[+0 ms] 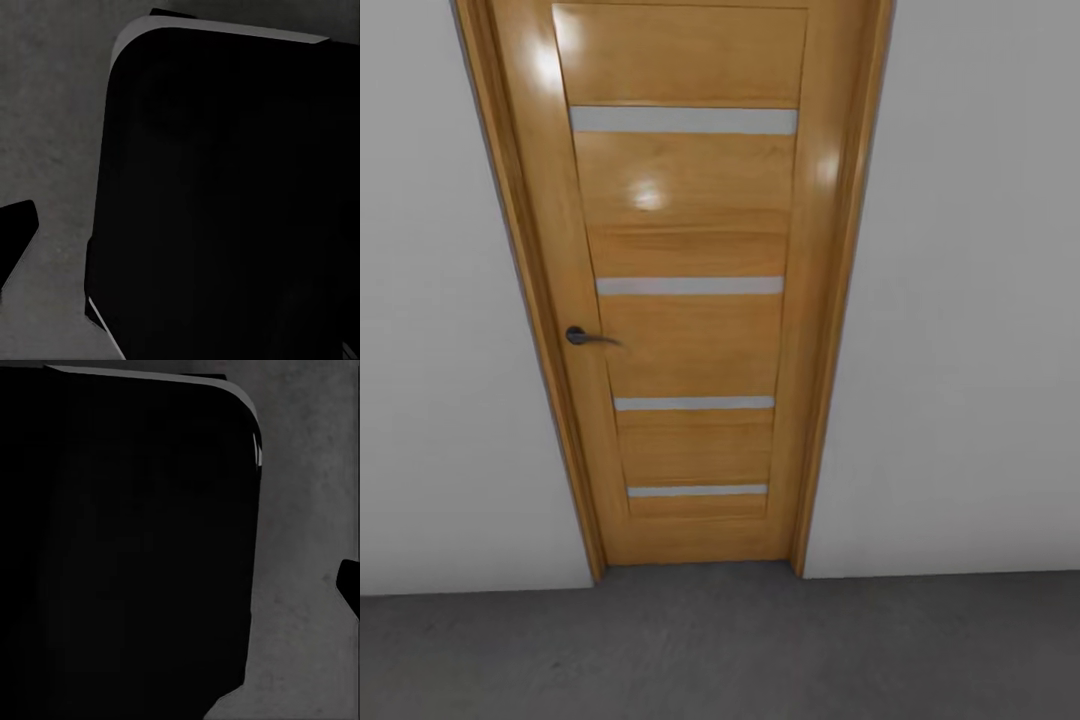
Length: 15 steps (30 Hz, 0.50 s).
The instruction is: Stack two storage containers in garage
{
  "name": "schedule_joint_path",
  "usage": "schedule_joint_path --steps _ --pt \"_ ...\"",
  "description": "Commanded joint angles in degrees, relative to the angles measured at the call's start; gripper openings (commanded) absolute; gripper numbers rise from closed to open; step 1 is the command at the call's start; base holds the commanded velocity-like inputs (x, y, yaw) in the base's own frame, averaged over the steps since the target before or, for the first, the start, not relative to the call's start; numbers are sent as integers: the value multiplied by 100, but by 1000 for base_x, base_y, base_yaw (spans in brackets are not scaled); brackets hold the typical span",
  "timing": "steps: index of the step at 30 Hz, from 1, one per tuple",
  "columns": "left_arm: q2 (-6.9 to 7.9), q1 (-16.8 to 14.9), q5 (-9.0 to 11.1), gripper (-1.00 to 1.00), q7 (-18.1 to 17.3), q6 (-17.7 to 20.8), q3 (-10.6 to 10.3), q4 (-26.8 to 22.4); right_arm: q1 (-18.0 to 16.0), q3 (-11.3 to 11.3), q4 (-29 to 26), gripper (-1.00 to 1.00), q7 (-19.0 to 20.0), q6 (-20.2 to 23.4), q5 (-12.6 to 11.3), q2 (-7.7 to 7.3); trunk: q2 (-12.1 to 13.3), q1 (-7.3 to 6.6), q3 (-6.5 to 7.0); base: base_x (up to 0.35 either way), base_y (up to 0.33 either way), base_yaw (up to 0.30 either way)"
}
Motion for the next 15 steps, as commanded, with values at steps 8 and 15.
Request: schedule_joint_path --steps 8,15 --pt "-2 -1 35 100 4 -16 12 0 -1 3 2 100 1 -19 5 -4 -2 3 -4 325 0 0" --pt "5 -1 36 100 4 -24 12 0 -1 -1 2 100 -3 -23 7 21 -2 3 -4 239 0 18"
